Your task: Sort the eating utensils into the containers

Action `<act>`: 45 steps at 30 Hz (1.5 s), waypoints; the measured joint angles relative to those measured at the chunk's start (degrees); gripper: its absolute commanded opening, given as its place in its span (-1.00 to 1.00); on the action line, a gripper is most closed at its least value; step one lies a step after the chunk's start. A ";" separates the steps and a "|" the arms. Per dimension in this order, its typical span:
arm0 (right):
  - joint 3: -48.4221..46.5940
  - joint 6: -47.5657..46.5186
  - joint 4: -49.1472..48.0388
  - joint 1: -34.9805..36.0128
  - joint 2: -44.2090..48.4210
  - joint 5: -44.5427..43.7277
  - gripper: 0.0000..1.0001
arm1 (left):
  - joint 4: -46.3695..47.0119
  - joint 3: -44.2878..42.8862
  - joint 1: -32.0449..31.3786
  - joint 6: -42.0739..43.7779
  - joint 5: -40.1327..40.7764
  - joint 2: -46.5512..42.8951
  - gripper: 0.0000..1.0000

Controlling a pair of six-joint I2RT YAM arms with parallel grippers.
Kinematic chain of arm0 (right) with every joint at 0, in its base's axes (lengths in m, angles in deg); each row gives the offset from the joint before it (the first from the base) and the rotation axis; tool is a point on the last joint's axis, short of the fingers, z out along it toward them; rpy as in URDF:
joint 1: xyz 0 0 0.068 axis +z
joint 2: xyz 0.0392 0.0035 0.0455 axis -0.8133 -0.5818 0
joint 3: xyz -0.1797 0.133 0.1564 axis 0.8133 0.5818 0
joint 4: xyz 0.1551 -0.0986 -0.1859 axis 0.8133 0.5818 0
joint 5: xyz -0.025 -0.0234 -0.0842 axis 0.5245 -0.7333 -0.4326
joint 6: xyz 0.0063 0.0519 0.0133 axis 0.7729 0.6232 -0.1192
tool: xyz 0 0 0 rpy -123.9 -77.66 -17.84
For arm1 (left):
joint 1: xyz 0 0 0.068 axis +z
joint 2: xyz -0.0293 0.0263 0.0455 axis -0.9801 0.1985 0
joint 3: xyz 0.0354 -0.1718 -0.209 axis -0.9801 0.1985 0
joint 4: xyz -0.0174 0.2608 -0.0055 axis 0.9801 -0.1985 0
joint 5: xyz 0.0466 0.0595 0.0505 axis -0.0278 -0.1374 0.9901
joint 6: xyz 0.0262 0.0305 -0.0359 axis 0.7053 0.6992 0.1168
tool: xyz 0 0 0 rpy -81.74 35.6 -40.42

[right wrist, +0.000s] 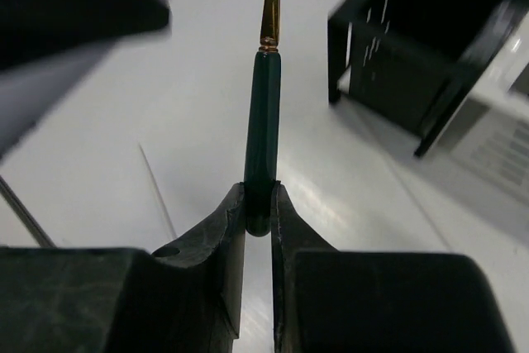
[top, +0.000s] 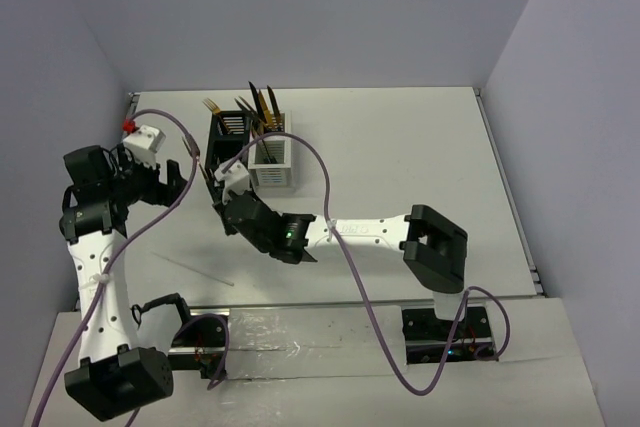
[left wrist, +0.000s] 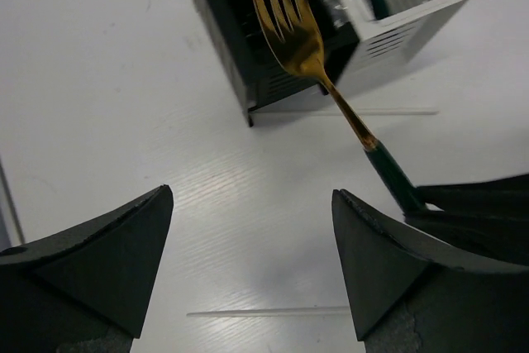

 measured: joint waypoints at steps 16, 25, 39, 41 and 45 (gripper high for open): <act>-1.66 -7.08 -16.72 0.02 0.74 -3.91 -1.00 | -0.15 -7.67 0.00 -11.06 -15.02 2.93 0.74; -1.75 -8.09 -17.90 0.46 0.72 -3.02 -1.00 | 4.17 -7.54 0.00 -16.59 -18.51 7.04 0.47; -3.28 -8.81 -18.12 0.57 -0.98 -1.95 -1.00 | 8.48 -7.32 -0.09 -20.13 -24.20 10.03 -0.71; -3.28 -8.79 -18.14 0.35 -1.68 -1.70 -1.00 | 7.72 -7.30 -0.46 -20.22 -25.57 10.47 -1.00; -3.28 -8.55 -17.73 -0.66 -2.01 -0.76 -0.48 | 8.37 -6.99 -0.50 -20.57 -26.51 11.63 -1.00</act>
